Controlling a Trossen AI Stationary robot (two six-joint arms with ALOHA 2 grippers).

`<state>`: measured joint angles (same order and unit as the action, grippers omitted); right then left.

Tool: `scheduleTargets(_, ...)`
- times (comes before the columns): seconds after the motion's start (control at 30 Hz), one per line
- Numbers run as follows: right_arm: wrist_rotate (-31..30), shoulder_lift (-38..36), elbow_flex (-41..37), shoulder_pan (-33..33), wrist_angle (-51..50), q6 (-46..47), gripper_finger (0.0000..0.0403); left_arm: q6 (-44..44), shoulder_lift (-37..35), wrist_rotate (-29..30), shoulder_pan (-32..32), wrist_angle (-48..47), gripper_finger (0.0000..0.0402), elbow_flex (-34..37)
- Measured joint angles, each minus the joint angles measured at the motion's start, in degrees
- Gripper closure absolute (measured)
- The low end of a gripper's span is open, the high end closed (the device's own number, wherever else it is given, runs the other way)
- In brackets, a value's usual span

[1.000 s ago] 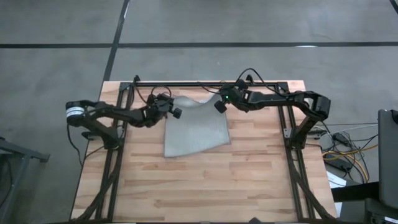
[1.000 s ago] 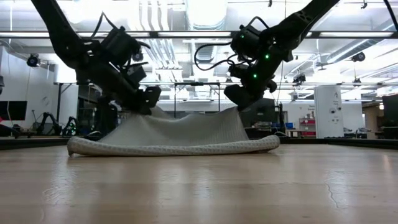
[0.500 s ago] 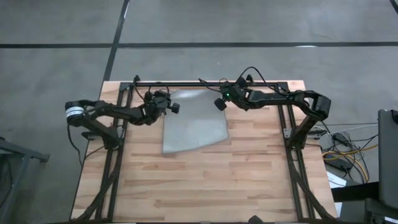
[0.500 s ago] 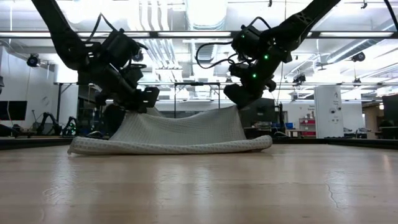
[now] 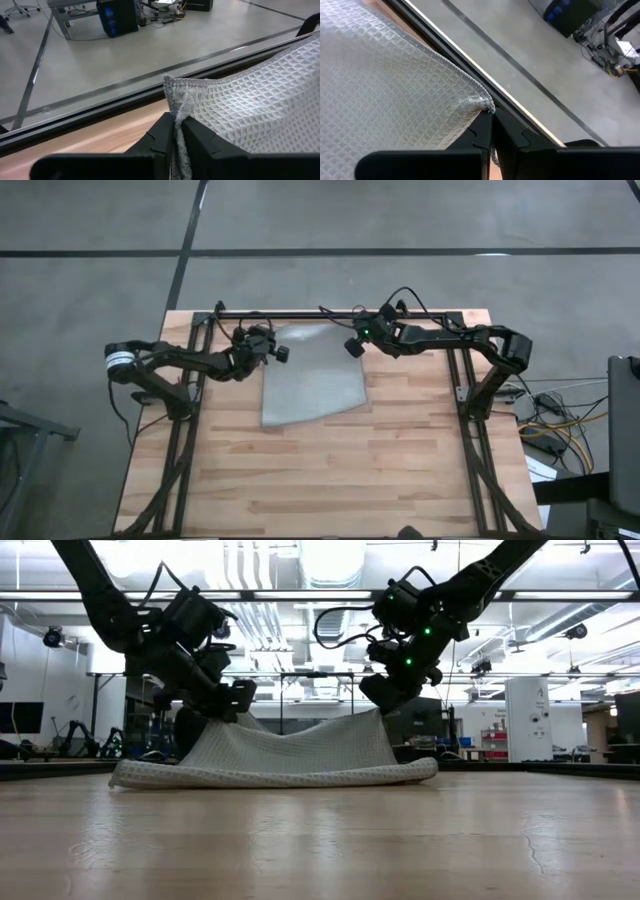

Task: Roll towel
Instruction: Fold the gray towel on the table

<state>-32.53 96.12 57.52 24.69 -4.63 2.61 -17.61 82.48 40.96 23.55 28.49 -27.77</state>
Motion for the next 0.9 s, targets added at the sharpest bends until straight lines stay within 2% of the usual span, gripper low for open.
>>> scheduleTargets(0.63,0.0,0.0,0.0,0.0,0.7,-1.3,0.0394,1.1,0.0,-1.1,0.1,-0.2,0.0309,0.0)
scheduleTargets(0.9,0.0,0.0,0.0,0.0,0.6,-1.1,0.0362,1.3,0.0,-0.6,0.2,-0.5,0.0303,0.0)
